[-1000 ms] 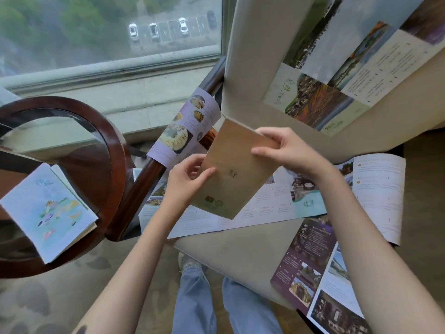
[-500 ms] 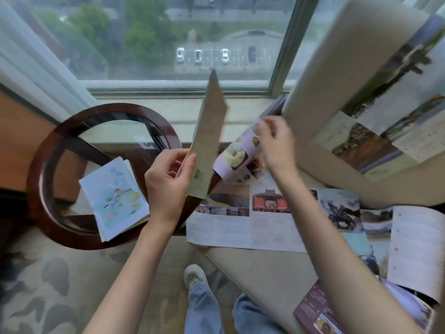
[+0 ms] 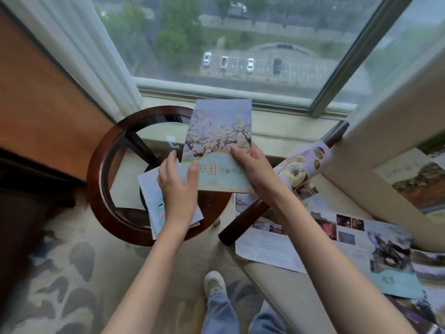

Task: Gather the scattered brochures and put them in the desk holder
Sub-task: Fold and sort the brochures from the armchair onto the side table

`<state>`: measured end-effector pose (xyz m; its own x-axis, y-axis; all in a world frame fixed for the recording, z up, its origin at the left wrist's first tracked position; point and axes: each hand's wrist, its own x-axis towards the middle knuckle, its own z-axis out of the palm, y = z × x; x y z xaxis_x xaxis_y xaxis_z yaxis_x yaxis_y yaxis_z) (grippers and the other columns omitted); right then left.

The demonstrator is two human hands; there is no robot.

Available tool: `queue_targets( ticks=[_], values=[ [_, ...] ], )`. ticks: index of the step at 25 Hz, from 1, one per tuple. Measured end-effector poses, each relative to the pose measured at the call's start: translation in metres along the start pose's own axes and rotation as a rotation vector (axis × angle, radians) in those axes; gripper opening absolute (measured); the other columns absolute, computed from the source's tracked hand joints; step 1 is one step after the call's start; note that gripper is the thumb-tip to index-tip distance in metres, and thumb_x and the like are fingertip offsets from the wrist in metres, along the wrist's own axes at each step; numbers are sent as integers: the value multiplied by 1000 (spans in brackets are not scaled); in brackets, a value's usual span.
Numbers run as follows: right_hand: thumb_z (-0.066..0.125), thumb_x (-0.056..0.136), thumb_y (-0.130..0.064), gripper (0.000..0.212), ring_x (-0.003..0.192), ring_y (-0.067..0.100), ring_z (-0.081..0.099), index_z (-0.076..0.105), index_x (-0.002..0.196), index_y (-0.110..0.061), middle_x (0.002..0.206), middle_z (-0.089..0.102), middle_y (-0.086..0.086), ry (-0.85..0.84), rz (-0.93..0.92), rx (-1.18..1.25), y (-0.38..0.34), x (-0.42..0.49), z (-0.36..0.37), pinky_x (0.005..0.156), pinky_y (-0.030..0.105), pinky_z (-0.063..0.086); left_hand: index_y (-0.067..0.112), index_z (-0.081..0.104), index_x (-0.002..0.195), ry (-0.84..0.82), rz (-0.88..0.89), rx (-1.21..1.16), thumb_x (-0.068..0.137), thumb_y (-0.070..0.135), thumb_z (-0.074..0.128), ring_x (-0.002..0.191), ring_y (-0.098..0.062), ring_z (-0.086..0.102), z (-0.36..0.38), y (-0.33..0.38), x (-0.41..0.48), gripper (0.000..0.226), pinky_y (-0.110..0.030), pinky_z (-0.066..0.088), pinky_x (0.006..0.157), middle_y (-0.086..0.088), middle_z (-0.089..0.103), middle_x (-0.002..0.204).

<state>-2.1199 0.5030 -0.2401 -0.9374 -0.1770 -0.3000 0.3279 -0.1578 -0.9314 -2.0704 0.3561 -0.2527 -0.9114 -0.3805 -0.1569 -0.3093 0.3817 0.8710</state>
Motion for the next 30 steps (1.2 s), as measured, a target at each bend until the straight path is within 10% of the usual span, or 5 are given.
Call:
queue_targets(
  ticks=[5,11,19,23,30],
  values=[
    [55,93,-21,17,89,4,67,56,107,-29,101,67,-9,-262,152,-241,21,24,26,81,21,54,19,67,90,-157,-324,-591,95,29,49,100,-28,65,-36,-34,54,21,-41,53,87,-7,72,98],
    [56,92,-25,22,96,15,65,58,111,-13,106,67,3,-357,275,-482,53,46,92,87,28,52,22,62,77,129,-322,-565,93,19,53,72,-9,66,-100,-81,117,19,-23,52,64,4,70,77],
    [49,94,-34,29,96,29,53,50,86,-6,95,56,12,-414,155,-1002,168,25,204,76,35,36,18,62,81,277,-398,-281,91,16,53,80,-17,56,-165,-203,119,14,-32,43,73,1,63,80],
    [32,98,-45,48,140,21,25,50,126,-10,145,40,4,-597,-27,-1398,199,30,193,113,42,14,13,64,90,297,-430,-236,90,14,53,80,-13,57,-169,-235,118,11,-27,42,74,1,65,85],
    [37,97,-38,52,145,24,6,18,146,-32,158,6,7,-687,-84,-1754,214,31,155,109,62,14,11,59,85,284,-452,-176,90,13,52,77,-19,51,-152,-245,123,9,-30,39,70,-6,59,83]
  ],
)
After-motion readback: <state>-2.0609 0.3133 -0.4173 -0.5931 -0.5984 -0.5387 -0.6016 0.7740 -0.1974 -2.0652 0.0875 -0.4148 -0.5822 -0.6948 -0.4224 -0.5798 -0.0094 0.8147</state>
